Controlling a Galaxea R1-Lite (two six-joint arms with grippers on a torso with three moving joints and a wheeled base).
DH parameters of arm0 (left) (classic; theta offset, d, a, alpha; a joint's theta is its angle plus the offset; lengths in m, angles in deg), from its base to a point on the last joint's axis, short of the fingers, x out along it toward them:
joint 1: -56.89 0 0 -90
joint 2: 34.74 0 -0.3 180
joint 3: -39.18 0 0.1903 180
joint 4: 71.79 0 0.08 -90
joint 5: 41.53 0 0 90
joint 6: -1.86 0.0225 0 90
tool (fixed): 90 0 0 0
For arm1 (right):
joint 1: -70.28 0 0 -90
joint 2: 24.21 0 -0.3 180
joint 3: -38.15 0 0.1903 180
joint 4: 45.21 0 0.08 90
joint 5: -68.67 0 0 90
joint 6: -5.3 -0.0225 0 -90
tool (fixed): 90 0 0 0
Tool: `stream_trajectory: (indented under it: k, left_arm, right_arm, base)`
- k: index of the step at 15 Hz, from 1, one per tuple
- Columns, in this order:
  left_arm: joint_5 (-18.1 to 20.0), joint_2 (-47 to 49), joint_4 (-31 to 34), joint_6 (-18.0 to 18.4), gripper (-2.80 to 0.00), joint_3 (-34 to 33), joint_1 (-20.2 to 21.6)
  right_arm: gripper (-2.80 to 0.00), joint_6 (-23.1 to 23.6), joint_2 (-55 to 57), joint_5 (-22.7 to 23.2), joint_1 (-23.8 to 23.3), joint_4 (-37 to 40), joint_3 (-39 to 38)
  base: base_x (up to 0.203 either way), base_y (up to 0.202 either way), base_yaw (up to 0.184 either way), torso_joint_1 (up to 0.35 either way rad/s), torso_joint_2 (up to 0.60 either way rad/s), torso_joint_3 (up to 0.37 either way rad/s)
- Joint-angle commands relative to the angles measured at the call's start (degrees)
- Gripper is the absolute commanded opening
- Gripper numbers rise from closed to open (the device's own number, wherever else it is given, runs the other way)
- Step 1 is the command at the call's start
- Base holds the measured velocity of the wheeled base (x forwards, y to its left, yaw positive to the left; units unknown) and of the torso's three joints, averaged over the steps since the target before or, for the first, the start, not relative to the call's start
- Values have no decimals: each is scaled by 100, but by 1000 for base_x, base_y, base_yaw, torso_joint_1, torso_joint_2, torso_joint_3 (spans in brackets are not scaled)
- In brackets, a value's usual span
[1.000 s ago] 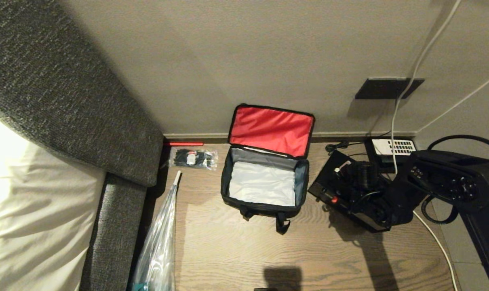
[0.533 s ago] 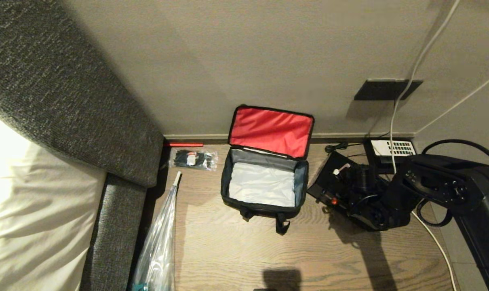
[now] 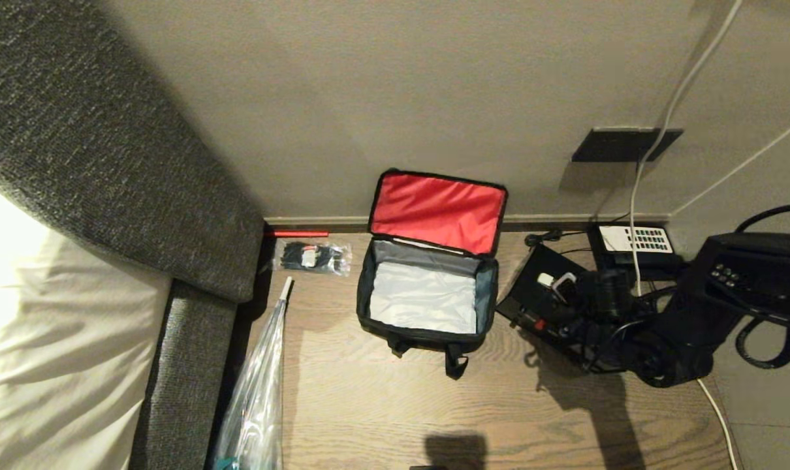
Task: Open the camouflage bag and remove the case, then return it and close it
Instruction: Release the handle, then grip the handle again
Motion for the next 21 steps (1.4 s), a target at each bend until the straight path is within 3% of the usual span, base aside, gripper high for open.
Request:
stream_trajectory:
  k: [1, 6, 8, 10, 11, 13, 15, 16, 18, 21]
  left_arm:
    - [-2, -9, 2, -5, -280, -14, 3]
    - [-2, -10, 2, -5, -280, -9, 8]
    - [-2, -11, 2, -5, -280, -9, 2]
    - [-2, -11, 2, -5, -280, -16, 2]
    - [-2, -11, 2, -5, -280, -11, 4]
    - [-2, -10, 2, -5, -280, -10, 2]
    - [-2, -11, 2, -5, -280, -17, 4]
    - [-2, -11, 2, -5, -280, -9, 2]
    - [-11, -11, 2, -5, -280, -9, 11]
    - [-2, -4, 2, -5, -280, -14, 3]
  right_arm:
    - [-280, -236, -1580, 64, 81, 542, -341]
    - [-280, -1045, -5363, 314, 110, 2627, -1391]
    - [-280, -1222, -7152, 793, 87, 3531, -1865]
    - [-280, -1451, -9014, 1245, -20, 5113, -2093]
    - [-280, -1784, -9796, 1568, -121, 5894, -2197]
    - [-280, -2663, -10928, 2789, -473, 6884, -2621]
    - [-280, -3099, -11681, 3862, -857, 6834, -3590]
    - [-280, -3212, -12081, 4143, -956, 6647, -3886]
    - [-280, -3315, -12737, 4384, -1047, 6440, -4036]
    - [-280, -3765, -12987, 4139, -1079, 5551, -4509]
  base:
    - [0, 0, 0, 0, 0, 0]
    - [0, 0, 0, 0, 0, 0]
    - [0, 0, 0, 0, 0, 0]
    - [0, 0, 0, 0, 0, 0]
    - [0, 0, 0, 0, 0, 0]
    - [0, 0, 0, 0, 0, 0]
    - [0, 0, 0, 0, 0, 0]
    - [0, 0, 0, 0, 0, 0]
    - [0, 0, 0, 0, 0, 0]
    - [0, 0, 0, 0, 0, 0]
